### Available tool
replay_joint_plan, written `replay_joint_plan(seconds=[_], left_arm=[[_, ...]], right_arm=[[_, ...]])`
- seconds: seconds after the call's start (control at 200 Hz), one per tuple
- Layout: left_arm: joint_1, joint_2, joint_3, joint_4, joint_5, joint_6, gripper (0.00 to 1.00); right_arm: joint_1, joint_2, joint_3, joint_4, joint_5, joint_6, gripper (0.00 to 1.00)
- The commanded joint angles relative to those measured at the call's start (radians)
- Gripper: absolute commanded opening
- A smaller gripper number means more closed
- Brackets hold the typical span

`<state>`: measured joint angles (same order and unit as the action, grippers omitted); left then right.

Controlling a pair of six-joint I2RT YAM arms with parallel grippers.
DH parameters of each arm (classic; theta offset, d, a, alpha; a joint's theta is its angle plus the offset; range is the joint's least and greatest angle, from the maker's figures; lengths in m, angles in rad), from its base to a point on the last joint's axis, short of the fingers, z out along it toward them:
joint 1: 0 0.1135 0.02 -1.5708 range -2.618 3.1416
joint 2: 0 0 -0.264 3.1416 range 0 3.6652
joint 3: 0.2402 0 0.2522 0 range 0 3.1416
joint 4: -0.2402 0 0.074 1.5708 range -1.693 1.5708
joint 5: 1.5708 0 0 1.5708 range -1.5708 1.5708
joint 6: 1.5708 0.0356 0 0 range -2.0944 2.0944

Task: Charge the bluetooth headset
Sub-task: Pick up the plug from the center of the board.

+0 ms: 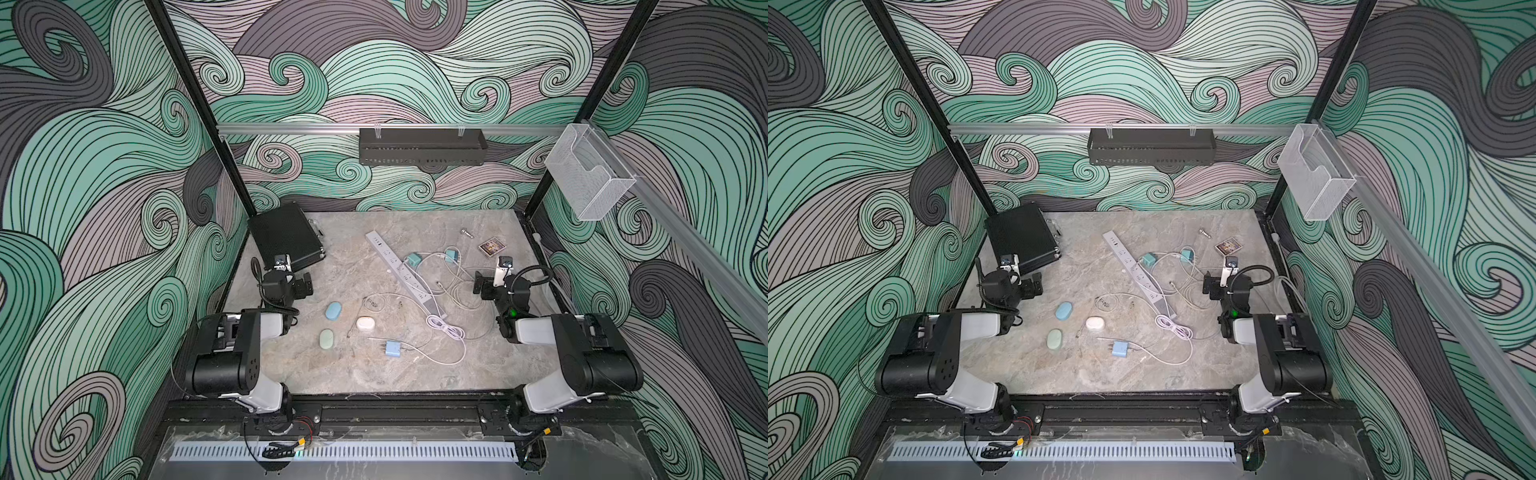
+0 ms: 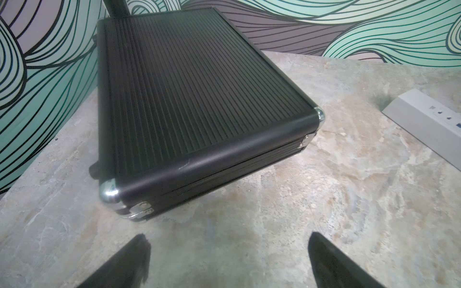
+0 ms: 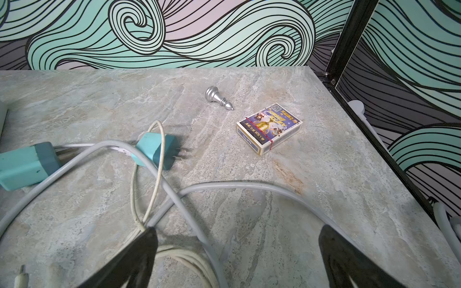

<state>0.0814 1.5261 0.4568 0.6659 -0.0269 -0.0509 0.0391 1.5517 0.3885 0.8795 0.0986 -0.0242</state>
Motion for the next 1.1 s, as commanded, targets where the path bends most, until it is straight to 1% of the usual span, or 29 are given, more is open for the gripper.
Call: replay_joint_plan(seconds=[0.0, 0.58, 0.651, 0.666, 0.696, 0.721, 0.771, 0.841, 0.886, 0.976, 1.016, 1.061, 1.096], left_arm=[[-0.012, 0.000, 0.018, -0.003, -0.017, 0.013, 0.99], [-0.015, -0.001, 0.017, -0.003, -0.025, 0.013, 0.99], [-0.031, -0.031, 0.026, -0.004, -0.026, 0.059, 0.99], [-0.037, -0.047, 0.037, -0.029, -0.029, 0.063, 0.98], [-0.047, -0.087, 0.069, -0.134, -0.042, 0.066, 0.99], [-0.057, -0.134, 0.111, -0.244, -0.068, 0.048, 0.99], [-0.075, -0.179, 0.182, -0.384, -0.100, 0.025, 0.99], [-0.091, -0.235, 0.257, -0.534, -0.094, -0.052, 0.99], [-0.108, -0.264, 0.303, -0.619, -0.085, -0.110, 0.98], [-0.144, -0.291, 0.390, -0.786, -0.011, -0.180, 0.95], [-0.156, -0.294, 0.431, -0.874, 0.039, -0.216, 0.93], [-0.169, -0.292, 0.467, -0.954, 0.111, -0.219, 0.91], [-0.183, -0.288, 0.489, -1.018, 0.136, -0.221, 0.90]], right_arm=[[-0.003, 0.004, 0.000, 0.032, -0.002, 0.000, 0.99], [-0.003, 0.002, -0.002, 0.034, -0.003, 0.000, 0.99], [-0.002, -0.030, -0.007, 0.029, -0.020, -0.010, 0.97], [-0.001, -0.049, -0.005, 0.009, -0.019, -0.009, 0.97], [0.000, -0.093, 0.006, -0.051, -0.015, -0.011, 0.96], [0.001, -0.130, 0.017, -0.103, -0.005, -0.008, 0.96], [0.001, -0.207, 0.046, -0.216, 0.021, 0.008, 0.96], [0.001, -0.318, 0.117, -0.454, 0.029, 0.053, 0.93], [0.001, -0.371, 0.176, -0.613, 0.008, 0.090, 0.89], [0.004, -0.439, 0.280, -0.864, -0.076, 0.156, 0.77], [0.010, -0.462, 0.313, -0.944, -0.114, 0.182, 0.74], [0.019, -0.484, 0.343, -1.021, -0.166, 0.206, 0.71], [0.028, -0.498, 0.366, -1.077, -0.196, 0.232, 0.68]])
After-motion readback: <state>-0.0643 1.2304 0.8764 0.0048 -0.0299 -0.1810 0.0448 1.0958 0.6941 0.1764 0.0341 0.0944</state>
